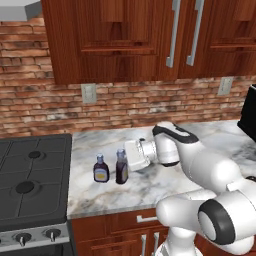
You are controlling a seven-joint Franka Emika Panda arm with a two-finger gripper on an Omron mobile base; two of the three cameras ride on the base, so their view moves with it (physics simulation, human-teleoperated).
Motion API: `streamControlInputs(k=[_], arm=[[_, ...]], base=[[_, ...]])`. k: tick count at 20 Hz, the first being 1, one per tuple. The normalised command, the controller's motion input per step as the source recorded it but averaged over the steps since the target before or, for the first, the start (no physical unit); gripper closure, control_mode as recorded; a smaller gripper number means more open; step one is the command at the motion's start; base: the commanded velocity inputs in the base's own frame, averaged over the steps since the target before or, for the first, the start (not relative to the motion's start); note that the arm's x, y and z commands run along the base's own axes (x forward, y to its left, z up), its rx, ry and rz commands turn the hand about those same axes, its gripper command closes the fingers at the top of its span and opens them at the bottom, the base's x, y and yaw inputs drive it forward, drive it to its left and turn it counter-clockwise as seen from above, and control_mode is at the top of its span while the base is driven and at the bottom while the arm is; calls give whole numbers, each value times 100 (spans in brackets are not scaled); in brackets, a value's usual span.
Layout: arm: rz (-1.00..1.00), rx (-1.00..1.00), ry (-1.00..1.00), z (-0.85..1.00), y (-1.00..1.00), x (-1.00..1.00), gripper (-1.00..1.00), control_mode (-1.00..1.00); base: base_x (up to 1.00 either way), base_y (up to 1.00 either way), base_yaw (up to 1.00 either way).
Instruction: Take 2 condiments from the cabinet and move them on the counter near the stove.Make sure the condiments are lined up with each other, next to each other.
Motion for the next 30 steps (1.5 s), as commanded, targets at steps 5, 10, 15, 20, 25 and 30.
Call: streamControlInputs(k=[5, 10, 15, 20, 25, 30], arm=[[6, 0, 0, -11, 7, 11, 100, -100], [6, 0, -1, -10, 6, 12, 100, -100], [8, 0, -6, -3, 0, 6, 100, -100], [8, 0, -10, 0, 0, 0, 100, -100], [4, 3, -8, 0, 0, 0, 100, -100], [1, 3, -2, -3, 0, 0, 100, -100]], base=[[0, 0, 0], [0, 0, 0], [0, 0, 0], [0, 0, 0], [0, 0, 0], [0, 0, 0]])
